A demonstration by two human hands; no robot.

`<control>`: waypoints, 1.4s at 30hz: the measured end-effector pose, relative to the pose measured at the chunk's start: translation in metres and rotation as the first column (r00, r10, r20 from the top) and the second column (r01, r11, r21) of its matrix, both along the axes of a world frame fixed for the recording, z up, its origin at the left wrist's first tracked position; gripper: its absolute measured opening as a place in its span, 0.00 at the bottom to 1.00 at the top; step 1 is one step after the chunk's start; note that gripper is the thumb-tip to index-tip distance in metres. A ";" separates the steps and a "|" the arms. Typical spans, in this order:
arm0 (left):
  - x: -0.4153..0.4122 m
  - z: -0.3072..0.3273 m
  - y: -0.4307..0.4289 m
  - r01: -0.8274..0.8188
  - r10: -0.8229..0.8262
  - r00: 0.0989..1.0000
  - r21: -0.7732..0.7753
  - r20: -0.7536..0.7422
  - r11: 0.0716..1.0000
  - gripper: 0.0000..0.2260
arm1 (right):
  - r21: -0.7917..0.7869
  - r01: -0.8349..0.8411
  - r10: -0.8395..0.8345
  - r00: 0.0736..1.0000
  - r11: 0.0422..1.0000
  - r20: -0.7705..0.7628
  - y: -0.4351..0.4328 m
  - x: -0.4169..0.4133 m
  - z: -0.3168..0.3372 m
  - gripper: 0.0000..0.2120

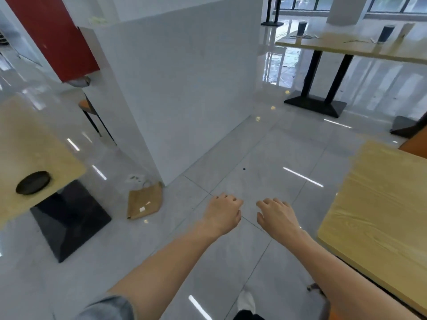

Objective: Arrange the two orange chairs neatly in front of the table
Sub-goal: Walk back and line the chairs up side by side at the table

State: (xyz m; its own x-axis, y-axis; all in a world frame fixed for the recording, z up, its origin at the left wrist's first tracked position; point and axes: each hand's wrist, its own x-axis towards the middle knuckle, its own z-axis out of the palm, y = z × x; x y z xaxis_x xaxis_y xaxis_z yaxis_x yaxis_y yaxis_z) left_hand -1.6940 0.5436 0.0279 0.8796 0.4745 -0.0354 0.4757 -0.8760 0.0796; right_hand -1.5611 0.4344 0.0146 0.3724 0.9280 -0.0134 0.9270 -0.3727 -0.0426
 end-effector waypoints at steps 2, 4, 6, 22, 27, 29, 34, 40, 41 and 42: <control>0.027 -0.006 0.032 0.016 -0.016 1.000 -0.008 -0.005 1.000 0.14 | -0.007 0.013 -0.013 1.000 1.000 -0.010 0.032 0.024 -0.006 0.11; 0.060 -0.012 0.069 0.035 -0.035 0.999 -0.005 -0.028 0.999 0.14 | -0.011 0.027 -0.027 0.999 1.000 -0.017 0.066 0.052 -0.014 0.11; 0.099 -0.015 0.107 0.058 -0.058 0.998 -0.006 -0.040 0.998 0.14 | -0.003 0.049 -0.049 0.999 0.999 -0.022 0.100 0.087 -0.019 0.11; 0.455 0.012 0.294 0.360 -0.359 0.932 0.003 -0.038 0.933 0.14 | 0.011 0.376 -0.375 0.925 0.926 -0.067 0.257 0.390 0.010 0.11; 0.567 -0.002 0.333 0.461 -0.461 0.887 -0.030 -0.022 0.887 0.13 | -0.020 0.469 -0.469 0.882 0.883 -0.052 0.291 0.489 -0.003 0.10; 0.616 -0.005 0.350 0.499 -0.500 0.866 -0.042 0.001 0.865 0.13 | -0.027 0.500 -0.501 0.865 0.866 -0.037 0.307 0.533 -0.005 0.10; 0.747 -0.001 0.379 0.583 -0.583 0.813 -0.059 0.020 0.811 0.13 | -0.030 0.601 -0.602 0.798 0.799 -0.019 0.336 0.638 0.005 0.10; 0.873 0.013 0.382 0.692 -0.692 0.721 -0.077 0.036 0.718 0.14 | -0.037 0.727 -0.728 0.685 0.686 -0.027 0.335 0.740 0.020 0.11; 0.893 0.013 0.381 0.711 -0.711 0.703 -0.080 0.032 0.699 0.14 | -0.033 0.746 -0.747 0.664 0.665 -0.026 0.333 0.756 0.020 0.11; 0.911 0.012 0.379 0.727 -0.727 0.686 -0.078 0.030 0.682 0.14 | -0.029 0.760 -0.761 0.649 0.649 -0.024 0.330 0.771 0.019 0.11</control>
